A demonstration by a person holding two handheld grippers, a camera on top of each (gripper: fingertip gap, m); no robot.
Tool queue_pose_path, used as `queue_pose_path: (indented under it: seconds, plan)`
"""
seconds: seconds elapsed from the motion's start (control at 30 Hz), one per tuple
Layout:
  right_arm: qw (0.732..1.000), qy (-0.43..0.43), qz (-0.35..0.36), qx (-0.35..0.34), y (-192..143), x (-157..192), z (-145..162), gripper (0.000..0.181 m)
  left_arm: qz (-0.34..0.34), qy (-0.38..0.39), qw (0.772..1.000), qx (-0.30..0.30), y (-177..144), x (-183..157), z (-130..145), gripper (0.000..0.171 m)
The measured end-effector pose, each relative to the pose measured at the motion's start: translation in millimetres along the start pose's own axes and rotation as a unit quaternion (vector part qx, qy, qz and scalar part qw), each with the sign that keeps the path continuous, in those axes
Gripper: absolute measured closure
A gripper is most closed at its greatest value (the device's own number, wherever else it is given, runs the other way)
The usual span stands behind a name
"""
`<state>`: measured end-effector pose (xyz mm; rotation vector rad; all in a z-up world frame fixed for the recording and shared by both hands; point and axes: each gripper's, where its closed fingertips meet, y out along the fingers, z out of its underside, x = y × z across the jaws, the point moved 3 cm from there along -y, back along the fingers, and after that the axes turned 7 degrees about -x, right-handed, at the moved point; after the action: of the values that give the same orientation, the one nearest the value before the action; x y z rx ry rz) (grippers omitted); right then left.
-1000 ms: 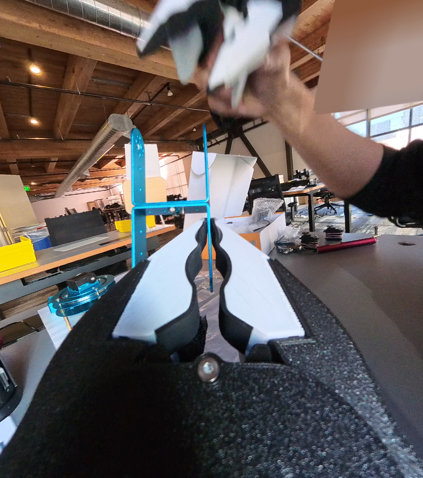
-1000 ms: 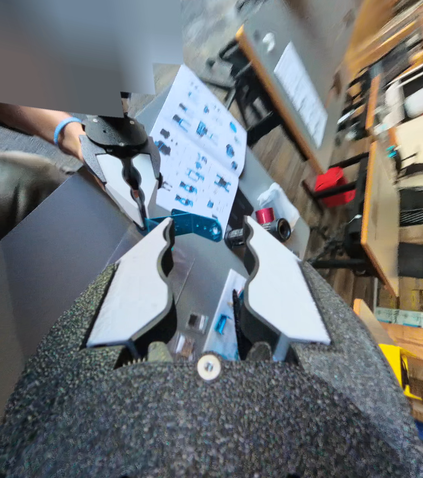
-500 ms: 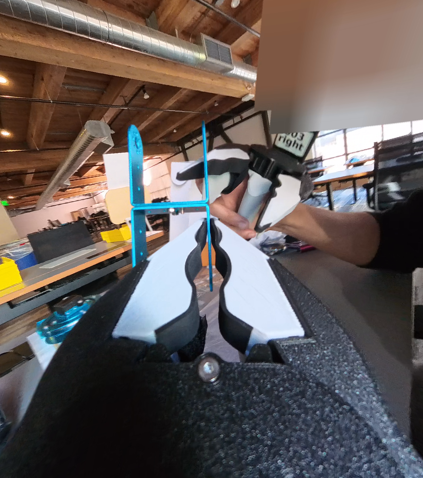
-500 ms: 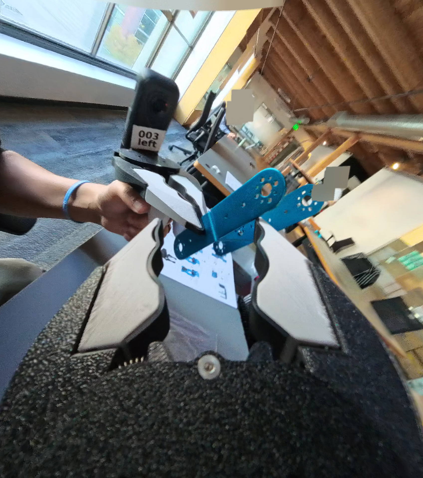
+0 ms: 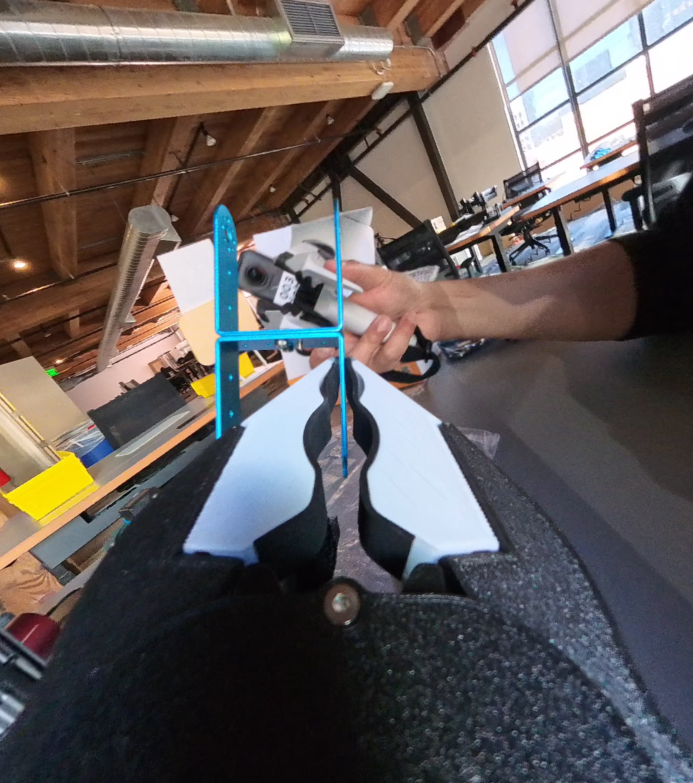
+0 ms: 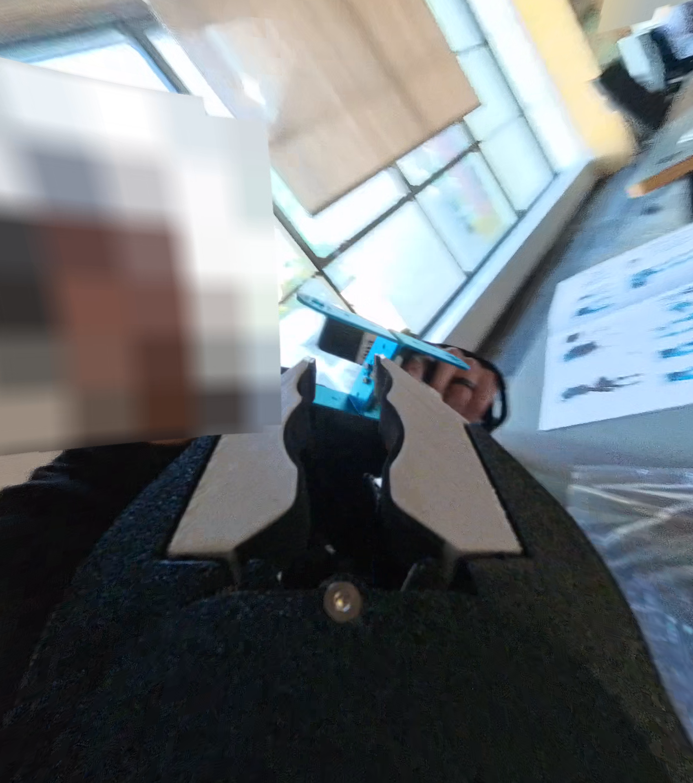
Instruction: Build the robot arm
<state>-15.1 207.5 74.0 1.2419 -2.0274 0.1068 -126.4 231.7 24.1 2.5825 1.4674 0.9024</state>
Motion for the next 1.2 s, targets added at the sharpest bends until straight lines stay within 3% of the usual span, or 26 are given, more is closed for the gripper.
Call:
queue_pose_path:
  seconds: [0.1,0.13,0.37,0.63,0.83,1.03,1.2]
  plan:
    - [0.999,0.006,-0.005,0.048,-1,-22,24,0.152,0.019,-0.004,1.000,0.008,2,-6,8,0.171]
    - [0.997,0.008,-0.029,0.068,1,-20,33,0.144,0.027,-0.004,1.000,0.010,2,-8,11,0.171]
    - [0.991,-0.010,-0.073,0.116,25,-26,58,0.144,0.069,-0.001,0.998,0.010,5,-20,21,0.171]
    - [0.989,-0.027,-0.080,0.122,28,-22,63,0.170,0.081,0.027,0.996,0.010,8,-23,19,0.171]
    - [0.989,-0.033,-0.095,0.113,30,-17,63,0.176,0.067,0.032,0.997,0.012,7,-20,18,0.169]
    - [0.994,-0.006,-0.060,0.089,31,-25,54,0.176,0.055,-0.116,0.992,0.013,3,-6,17,0.164]
    - [0.997,-0.012,-0.038,0.061,26,-37,48,0.176,0.065,-0.273,0.960,0.013,-3,11,17,0.149]
